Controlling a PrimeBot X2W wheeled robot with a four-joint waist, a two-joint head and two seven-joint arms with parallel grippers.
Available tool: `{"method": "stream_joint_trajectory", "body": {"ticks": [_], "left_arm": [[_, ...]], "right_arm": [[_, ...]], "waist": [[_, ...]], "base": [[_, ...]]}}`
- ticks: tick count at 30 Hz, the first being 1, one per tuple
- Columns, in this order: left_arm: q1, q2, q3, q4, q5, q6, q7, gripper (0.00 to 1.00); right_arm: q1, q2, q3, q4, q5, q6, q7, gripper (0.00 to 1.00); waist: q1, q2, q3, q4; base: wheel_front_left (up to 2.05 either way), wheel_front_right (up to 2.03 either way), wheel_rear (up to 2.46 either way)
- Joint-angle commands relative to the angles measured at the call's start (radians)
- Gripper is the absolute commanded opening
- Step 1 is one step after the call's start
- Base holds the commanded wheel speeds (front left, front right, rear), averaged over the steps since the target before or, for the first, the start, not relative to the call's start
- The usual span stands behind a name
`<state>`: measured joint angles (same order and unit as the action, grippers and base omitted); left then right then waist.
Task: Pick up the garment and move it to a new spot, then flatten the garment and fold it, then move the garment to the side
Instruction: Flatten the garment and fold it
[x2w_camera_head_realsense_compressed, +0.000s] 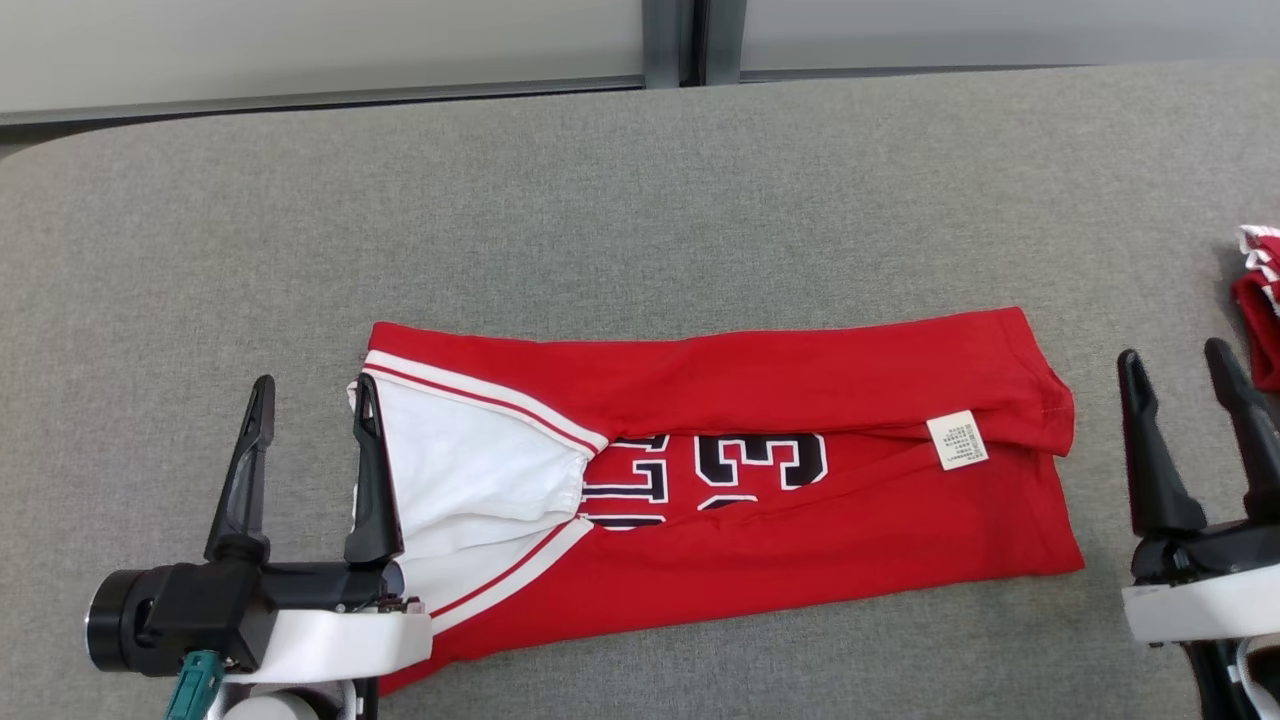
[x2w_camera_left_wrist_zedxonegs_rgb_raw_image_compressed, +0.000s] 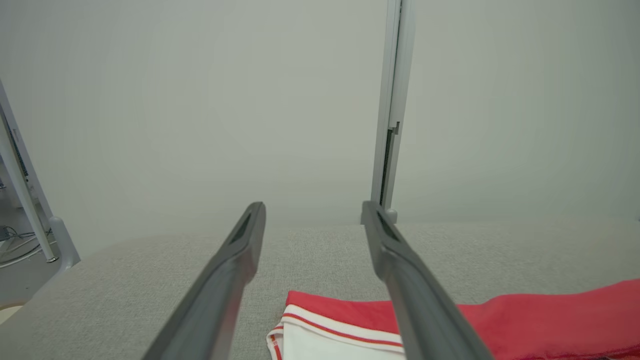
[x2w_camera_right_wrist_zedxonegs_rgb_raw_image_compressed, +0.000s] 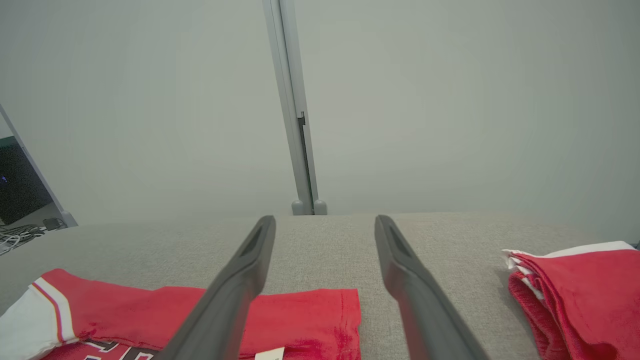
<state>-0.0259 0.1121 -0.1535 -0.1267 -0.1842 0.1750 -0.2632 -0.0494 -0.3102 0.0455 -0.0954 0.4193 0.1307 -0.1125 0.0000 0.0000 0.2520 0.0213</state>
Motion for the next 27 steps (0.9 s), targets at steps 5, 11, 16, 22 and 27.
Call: {"method": "stream_joint_trajectory", "body": {"ticks": [5,11,16,22,27], "left_arm": [[0.021,0.016,-0.004,0.056,0.004,-0.013,-0.001,1.0],[0.052,0.027,-0.001,0.129,-0.022,-0.024,0.005,1.0],[0.053,0.035,0.002,0.155,-0.027,-0.023,0.012,1.0],[0.046,0.04,0.0,0.16,-0.031,-0.019,0.012,1.0],[0.037,0.044,-0.004,0.158,-0.031,-0.017,0.012,1.0]], "right_arm": [[0.048,0.031,0.014,0.007,-0.036,0.0,0.016,1.0],[0.088,0.059,0.019,0.024,-0.047,0.0,0.014,1.0],[0.088,0.065,0.018,0.033,-0.04,0.0,0.01,1.0],[0.085,0.064,0.015,0.037,-0.039,0.0,0.009,1.0],[0.076,0.062,0.015,0.04,-0.035,0.0,0.006,1.0]], "waist": [[0.0,0.0,-0.047,-0.019],[0.0,0.0,-0.083,-0.035],[0.0,0.0,-0.094,-0.038],[0.0,0.0,-0.094,-0.037],[0.0,0.0,-0.09,-0.037]], "base": [[0.0,0.0,0.0],[0.0,0.0,0.0],[0.0,0.0,0.0],[0.0,0.0,0.0],[0.0,0.0,0.0]]}}
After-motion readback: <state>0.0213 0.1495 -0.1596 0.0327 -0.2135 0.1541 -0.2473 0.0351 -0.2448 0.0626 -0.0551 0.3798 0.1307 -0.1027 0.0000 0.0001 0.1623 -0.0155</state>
